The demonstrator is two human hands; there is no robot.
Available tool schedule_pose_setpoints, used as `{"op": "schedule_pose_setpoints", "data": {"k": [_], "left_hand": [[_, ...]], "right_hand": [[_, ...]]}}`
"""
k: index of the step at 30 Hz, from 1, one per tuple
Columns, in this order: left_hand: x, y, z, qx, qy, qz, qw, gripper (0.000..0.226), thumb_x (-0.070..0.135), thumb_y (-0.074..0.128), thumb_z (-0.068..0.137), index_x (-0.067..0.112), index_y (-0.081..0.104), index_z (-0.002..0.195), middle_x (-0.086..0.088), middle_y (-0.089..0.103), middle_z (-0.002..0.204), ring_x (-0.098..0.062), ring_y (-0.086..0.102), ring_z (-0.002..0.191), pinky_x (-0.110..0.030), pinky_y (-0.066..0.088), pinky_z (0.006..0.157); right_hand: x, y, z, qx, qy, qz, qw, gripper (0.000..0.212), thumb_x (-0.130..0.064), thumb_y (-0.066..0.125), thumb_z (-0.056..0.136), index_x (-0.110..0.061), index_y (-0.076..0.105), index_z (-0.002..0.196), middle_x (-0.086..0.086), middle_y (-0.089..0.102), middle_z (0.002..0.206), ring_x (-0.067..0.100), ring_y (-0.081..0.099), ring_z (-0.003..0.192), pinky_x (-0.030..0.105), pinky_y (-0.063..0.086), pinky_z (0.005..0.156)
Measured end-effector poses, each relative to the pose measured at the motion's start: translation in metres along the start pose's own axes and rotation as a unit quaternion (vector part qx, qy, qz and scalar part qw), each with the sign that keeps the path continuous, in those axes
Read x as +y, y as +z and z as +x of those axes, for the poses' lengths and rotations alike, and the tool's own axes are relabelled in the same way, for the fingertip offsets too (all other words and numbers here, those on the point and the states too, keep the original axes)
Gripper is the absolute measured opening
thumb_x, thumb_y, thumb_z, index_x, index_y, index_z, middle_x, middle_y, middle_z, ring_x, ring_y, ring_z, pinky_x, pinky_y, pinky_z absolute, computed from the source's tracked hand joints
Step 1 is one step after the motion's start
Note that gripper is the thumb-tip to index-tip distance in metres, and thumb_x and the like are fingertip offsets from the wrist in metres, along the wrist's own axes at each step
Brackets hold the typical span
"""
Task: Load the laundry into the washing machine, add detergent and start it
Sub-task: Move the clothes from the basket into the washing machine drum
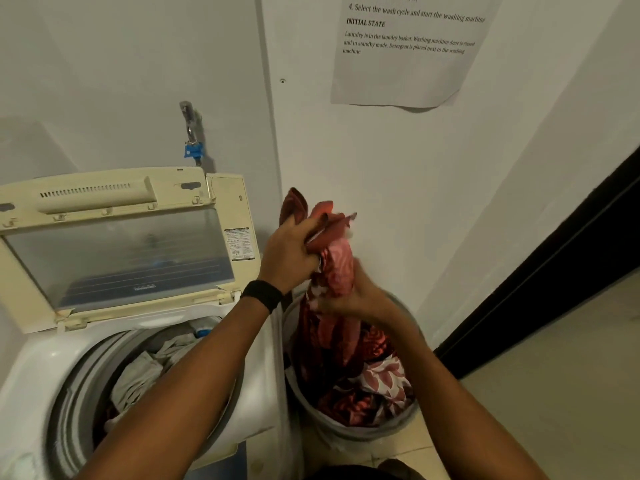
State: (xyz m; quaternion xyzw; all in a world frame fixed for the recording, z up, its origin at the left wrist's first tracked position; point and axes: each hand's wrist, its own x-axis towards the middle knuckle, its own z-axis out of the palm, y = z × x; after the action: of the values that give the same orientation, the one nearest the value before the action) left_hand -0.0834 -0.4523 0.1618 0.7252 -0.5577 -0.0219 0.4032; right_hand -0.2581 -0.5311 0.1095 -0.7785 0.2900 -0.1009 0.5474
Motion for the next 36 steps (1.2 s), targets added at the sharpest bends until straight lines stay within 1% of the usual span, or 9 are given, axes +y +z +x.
{"op": "schedule_pose_setpoints", "data": {"k": [6,13,16,20,24,27,32,34,36], "left_hand": [[0.011,-0.018,0.018,0.071,-0.061,-0.118,0.989,0.053,0.027,0.061,0.088,0.035,0.060,0.141,-0.001,0.072,0.124,-0.014,0.067,0.104,-0.025,0.053,0.086],[-0.028,-0.001,-0.007,0.008,-0.075,0.150,0.986,0.055,0.016,0.069,0.087,0.029,0.054,0.139,-0.017,0.059,0.110,-0.039,0.061,0.098,-0.040,0.055,0.075],[-0.007,0.007,-0.010,-0.091,-0.101,-0.013,0.991,0.044,0.009,0.072,0.086,0.020,0.060,0.127,-0.006,0.067,0.102,-0.026,0.064,0.095,-0.026,0.049,0.075],[0.018,0.000,-0.018,-0.282,-0.171,-0.350,0.877,0.036,0.004,0.078,0.085,0.007,0.065,0.119,-0.016,0.073,0.102,-0.022,0.073,0.090,-0.032,0.061,0.078],[0.027,0.017,-0.024,-0.123,-0.226,-0.321,0.911,0.077,0.062,0.074,0.080,0.018,0.054,0.140,-0.003,0.066,0.132,-0.020,0.064,0.122,-0.038,0.052,0.105],[0.030,0.029,-0.020,0.035,-0.255,-0.229,0.939,0.044,0.051,0.065,0.096,0.019,0.059,0.125,-0.010,0.066,0.124,-0.028,0.064,0.113,-0.048,0.052,0.104],[0.020,0.012,-0.001,0.151,-0.255,-0.344,0.891,0.011,0.037,0.065,0.100,0.033,0.057,0.094,-0.007,0.067,0.107,-0.029,0.066,0.104,-0.049,0.055,0.099],[0.016,0.008,0.008,0.159,-0.252,-0.368,0.881,0.009,0.032,0.065,0.101,0.027,0.058,0.097,-0.007,0.066,0.106,-0.025,0.066,0.101,-0.047,0.054,0.098],[0.006,0.009,0.014,0.161,-0.259,-0.356,0.884,0.010,0.027,0.067,0.100,0.020,0.060,0.101,-0.008,0.067,0.107,-0.023,0.065,0.100,-0.047,0.054,0.099]], "right_hand": [[0.057,0.046,-0.021,0.032,0.084,0.100,0.991,0.032,-0.034,0.080,0.088,-0.045,0.061,0.112,-0.008,0.071,0.118,0.019,0.068,0.116,0.026,0.057,0.094],[-0.035,-0.040,-0.024,0.287,-0.119,0.113,0.944,0.028,-0.015,0.075,0.089,-0.005,0.057,0.109,0.008,0.068,0.102,0.008,0.062,0.090,0.025,0.050,0.075],[-0.072,-0.048,-0.009,0.300,-0.172,0.088,0.934,0.026,-0.002,0.071,0.089,-0.005,0.050,0.104,0.012,0.062,0.100,0.006,0.057,0.086,0.025,0.047,0.071],[-0.066,-0.029,0.011,0.283,-0.185,0.003,0.941,0.034,0.002,0.069,0.088,-0.009,0.063,0.119,0.001,0.066,0.112,0.015,0.063,0.105,0.031,0.050,0.090],[-0.057,-0.013,0.009,0.233,-0.148,0.066,0.959,0.029,-0.007,0.064,0.094,-0.012,0.066,0.123,-0.002,0.073,0.111,0.012,0.069,0.103,0.035,0.057,0.091],[-0.058,-0.004,0.002,0.170,-0.146,0.081,0.971,0.048,-0.012,0.071,0.095,-0.021,0.054,0.139,-0.015,0.063,0.127,-0.003,0.064,0.111,0.031,0.058,0.095],[-0.008,0.019,-0.009,0.194,-0.078,0.088,0.974,0.120,-0.036,0.092,0.074,-0.042,0.008,0.159,-0.014,0.030,0.159,0.004,0.041,0.143,0.027,0.045,0.110],[0.017,0.034,-0.017,0.145,-0.023,0.072,0.987,0.111,-0.038,0.091,0.076,-0.039,0.016,0.159,-0.011,0.039,0.157,0.005,0.046,0.140,0.030,0.047,0.110],[0.031,0.040,-0.023,0.096,0.004,0.056,0.994,0.058,-0.028,0.083,0.086,-0.030,0.055,0.136,-0.006,0.066,0.130,0.013,0.064,0.122,0.039,0.056,0.101]]}}
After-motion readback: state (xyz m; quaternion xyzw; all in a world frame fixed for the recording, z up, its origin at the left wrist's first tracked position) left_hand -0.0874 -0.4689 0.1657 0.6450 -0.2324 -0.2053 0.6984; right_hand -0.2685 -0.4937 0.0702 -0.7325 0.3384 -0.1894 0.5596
